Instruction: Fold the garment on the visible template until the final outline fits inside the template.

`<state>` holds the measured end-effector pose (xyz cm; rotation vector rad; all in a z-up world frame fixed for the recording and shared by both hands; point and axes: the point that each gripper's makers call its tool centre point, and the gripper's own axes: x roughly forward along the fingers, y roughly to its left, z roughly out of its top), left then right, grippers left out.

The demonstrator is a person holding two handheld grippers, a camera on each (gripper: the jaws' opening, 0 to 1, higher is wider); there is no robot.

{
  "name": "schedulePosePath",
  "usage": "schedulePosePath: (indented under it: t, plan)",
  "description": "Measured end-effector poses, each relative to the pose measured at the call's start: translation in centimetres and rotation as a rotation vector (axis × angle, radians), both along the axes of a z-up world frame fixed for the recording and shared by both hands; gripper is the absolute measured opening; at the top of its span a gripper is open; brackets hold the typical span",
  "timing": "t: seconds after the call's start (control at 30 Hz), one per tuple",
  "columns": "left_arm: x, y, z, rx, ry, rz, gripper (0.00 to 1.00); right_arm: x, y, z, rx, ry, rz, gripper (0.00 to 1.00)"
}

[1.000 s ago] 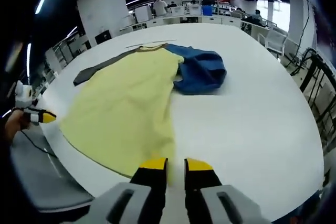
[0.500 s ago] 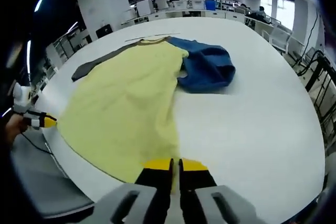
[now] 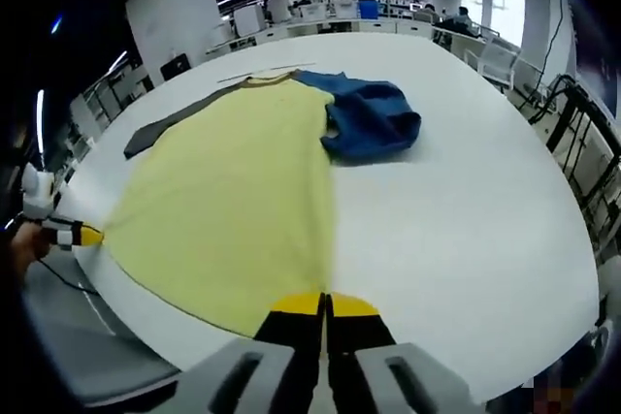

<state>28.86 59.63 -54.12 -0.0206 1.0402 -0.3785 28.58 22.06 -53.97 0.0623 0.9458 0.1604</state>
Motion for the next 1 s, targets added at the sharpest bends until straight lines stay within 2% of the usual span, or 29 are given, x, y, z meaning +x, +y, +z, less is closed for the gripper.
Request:
schedulePosePath:
  t: [0.53,0.7,0.77,0.83,0.9,1.0]
  plan:
    - [-1.1,-0.8,0.0,-0.026,0.033,-0.017,0.00,0.3,-1.0,0.0,-0.011,0.016,0.002,0.00]
    - [-1.1,-0.9,0.0,-0.016,0.030,-0.026,0.01,0.3,-0.9,-0.2,0.012,0.030,0.005,0.00]
    - [-1.1,-0.9,0.0,-0.018,0.026,-0.030,0.01,0.5,-1.1,0.0,0.035,0.021,-0.022,0.00]
    - [-1.0,-0.9,0.3,-0.019,0.012,-0.031,0.04,0.7,-1.4,0.2,0.037,0.011,-0.033,0.02]
    - [-0.8,-1.0,0.8,-0.027,-0.007,-0.031,0.11,1.1,-1.8,0.5,0.039,0.000,-0.057,0.09]
    - [-0.3,-1.3,1.7,-0.042,-0.052,-0.044,0.19,2.2,-2.6,1.4,0.038,-0.037,-0.075,0.12]
